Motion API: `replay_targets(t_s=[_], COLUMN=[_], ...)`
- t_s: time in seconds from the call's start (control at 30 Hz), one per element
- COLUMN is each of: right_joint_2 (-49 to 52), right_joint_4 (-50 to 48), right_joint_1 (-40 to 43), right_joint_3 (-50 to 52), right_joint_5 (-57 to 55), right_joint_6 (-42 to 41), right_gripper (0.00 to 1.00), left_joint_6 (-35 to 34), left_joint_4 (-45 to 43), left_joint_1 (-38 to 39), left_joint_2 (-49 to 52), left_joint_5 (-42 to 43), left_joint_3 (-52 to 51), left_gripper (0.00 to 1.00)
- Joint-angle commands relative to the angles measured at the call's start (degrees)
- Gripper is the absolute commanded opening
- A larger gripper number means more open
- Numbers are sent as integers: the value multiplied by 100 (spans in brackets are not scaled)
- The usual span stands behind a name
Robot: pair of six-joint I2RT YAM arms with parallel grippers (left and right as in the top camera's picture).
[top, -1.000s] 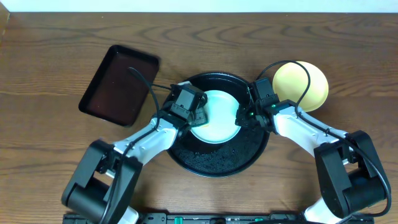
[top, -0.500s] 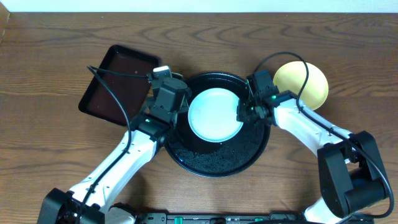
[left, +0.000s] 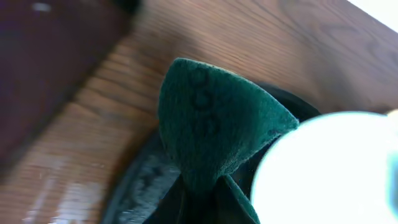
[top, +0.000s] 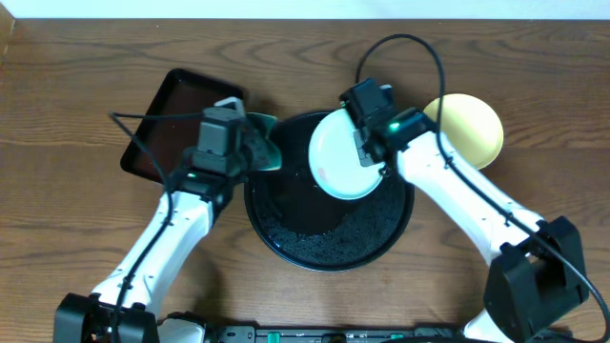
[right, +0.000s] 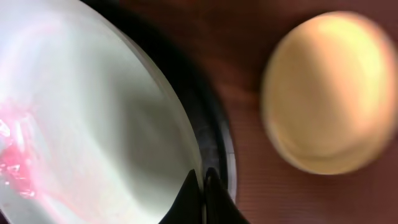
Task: Clean dirty plates on tray and stack at the side
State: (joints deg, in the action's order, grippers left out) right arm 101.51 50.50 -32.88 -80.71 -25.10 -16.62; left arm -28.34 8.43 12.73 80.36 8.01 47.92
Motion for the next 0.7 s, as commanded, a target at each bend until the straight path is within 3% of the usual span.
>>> replay_targets(t_s=[0.0,0.27,0.67], right_joint_2=[-114,-114,-114], right_joint_4=[127,155,-577], right_joint_1=[-415,-1213,-2004], right_joint_3=[-146,-149,-149], right_joint_5=[-1864,-3558,-5683], right_joint_6=[258,756,2247], right_gripper=[1,1,1], left_joint_6=[-203,-256,-256], left_joint_4=[138,660,739], left_joint_1=[-463,-1346,-1405], left_joint_2=[-20,-20,-20], left_joint_5=[96,101,101], left_joint_3=[-79,-81,-81], left_gripper=[7,7,8])
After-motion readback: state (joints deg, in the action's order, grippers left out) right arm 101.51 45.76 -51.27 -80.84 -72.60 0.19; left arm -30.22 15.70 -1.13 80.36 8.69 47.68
